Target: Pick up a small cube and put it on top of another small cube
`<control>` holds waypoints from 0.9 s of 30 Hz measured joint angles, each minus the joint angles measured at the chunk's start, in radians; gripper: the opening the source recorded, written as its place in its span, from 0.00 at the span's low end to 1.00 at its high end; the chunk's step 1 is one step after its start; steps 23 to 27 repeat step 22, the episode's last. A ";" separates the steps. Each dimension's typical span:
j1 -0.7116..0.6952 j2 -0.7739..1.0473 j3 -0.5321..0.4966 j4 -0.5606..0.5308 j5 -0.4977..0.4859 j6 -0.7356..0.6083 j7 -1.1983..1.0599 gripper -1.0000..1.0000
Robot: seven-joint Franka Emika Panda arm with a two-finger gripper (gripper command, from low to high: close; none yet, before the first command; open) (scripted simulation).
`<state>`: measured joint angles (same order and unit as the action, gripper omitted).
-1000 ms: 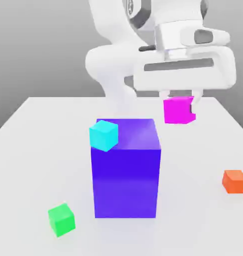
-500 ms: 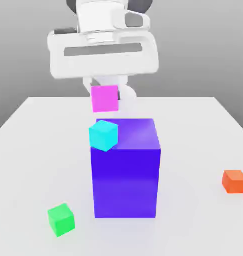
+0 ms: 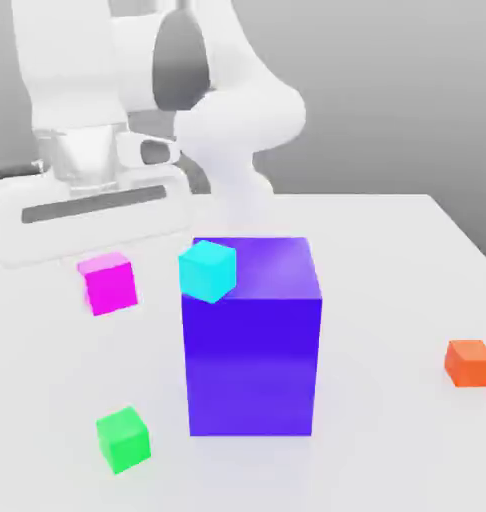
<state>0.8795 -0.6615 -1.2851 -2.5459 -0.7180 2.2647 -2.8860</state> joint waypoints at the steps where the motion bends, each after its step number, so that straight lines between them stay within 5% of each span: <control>1: 0.056 -0.047 -0.064 0.012 -0.068 -0.030 -0.004 0.00; 4: 0.195 -0.248 -0.211 0.051 -0.291 -0.173 -0.008 0.00; 10: 0.195 -0.248 -0.211 0.051 -0.310 -0.169 0.001 0.00; 12: 0.303 -0.270 -0.362 0.047 -0.463 -0.125 -0.005 0.00; 13: 0.356 -0.287 -0.438 0.051 -0.538 -0.106 0.001 1.00; 20: 0.410 -0.302 -0.509 0.056 -0.604 -0.090 -0.004 1.00; 22: 0.369 -0.378 -0.439 0.053 -0.618 -0.189 -0.010 1.00; 27: 0.369 -0.378 -0.439 0.053 -0.618 -0.189 -0.010 1.00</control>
